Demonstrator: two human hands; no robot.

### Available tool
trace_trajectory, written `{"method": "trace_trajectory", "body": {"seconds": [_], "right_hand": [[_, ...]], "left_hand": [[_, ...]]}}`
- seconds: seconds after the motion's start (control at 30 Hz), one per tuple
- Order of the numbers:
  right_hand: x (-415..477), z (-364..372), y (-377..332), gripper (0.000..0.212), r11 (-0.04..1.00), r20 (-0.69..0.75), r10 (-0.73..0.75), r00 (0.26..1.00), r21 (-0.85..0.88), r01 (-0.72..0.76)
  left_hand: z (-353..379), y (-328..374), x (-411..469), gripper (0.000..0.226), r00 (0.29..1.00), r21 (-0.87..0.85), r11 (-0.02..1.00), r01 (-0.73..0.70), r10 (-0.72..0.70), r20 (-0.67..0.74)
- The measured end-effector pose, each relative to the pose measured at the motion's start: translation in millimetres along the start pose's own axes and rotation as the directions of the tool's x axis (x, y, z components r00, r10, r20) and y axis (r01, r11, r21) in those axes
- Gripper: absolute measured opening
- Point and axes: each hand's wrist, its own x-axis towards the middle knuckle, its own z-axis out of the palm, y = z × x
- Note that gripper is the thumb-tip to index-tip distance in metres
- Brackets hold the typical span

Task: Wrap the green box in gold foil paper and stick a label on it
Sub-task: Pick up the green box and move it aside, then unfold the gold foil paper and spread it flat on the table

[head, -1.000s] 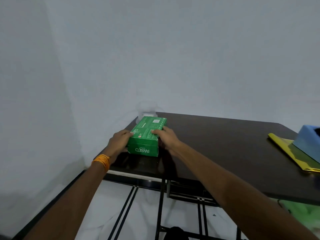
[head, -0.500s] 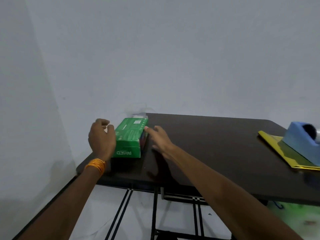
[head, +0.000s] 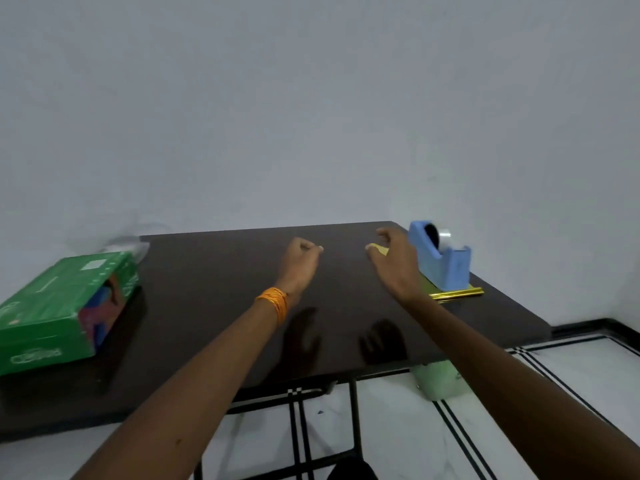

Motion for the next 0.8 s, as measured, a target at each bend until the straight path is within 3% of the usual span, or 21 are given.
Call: {"method": "trace_trajectory", "body": {"seconds": [0.1, 0.27, 0.37, 0.43, 0.5, 0.57, 0.67, 0.8], "right_hand": [[17.3, -38.5, 36.7, 0.034, 0.998, -0.146, -0.008, 0.989, -0.062, -0.001], [36.8, -76.0, 74.3, 0.041, 0.984, -0.293, 0.0, 0.956, -0.172, -0.053], [43.8, -87.6, 91.7, 0.054, 0.979, -0.322, 0.061, 0.945, -0.167, -0.12], [45.4, -89.2, 99.9, 0.068, 0.976, -0.312, 0.169, 0.935, -0.079, -0.202], [46.4, -90.1, 106.8, 0.08, 0.951, -0.255, 0.305, 0.917, 0.031, -0.308], [45.6, -87.9, 112.5, 0.076, 0.924, -0.183, 0.382, 0.906, 0.052, -0.38], [44.5, -84.0, 118.8, 0.056, 0.926, -0.187, 0.368, 0.911, -0.016, -0.377], [44.0, -80.2, 114.9, 0.052, 0.925, -0.223, 0.365, 0.904, -0.019, -0.378]], "left_hand": [[71.2, 6.3, 6.1, 0.032, 0.992, -0.058, 0.998, 0.039, -0.031, 0.123], [144.6, 8.1, 16.6, 0.027, 0.974, -0.105, 0.987, 0.125, -0.102, 0.204], [174.1, 7.6, 21.0, 0.021, 0.97, -0.101, 0.98, 0.17, -0.148, 0.191], [186.2, 8.0, 24.5, 0.029, 0.979, -0.087, 0.981, 0.171, -0.159, 0.128], [195.5, 8.7, 28.4, 0.023, 0.984, -0.032, 0.984, 0.174, -0.173, 0.042], [200.6, 8.9, 31.4, 0.036, 0.979, 0.003, 0.979, 0.202, -0.202, 0.003], [200.9, 9.0, 33.4, 0.061, 0.972, 0.088, 0.969, 0.233, -0.234, 0.011], [192.7, 3.6, 34.7, 0.051, 0.973, 0.239, 0.948, 0.209, -0.226, 0.048]]}}
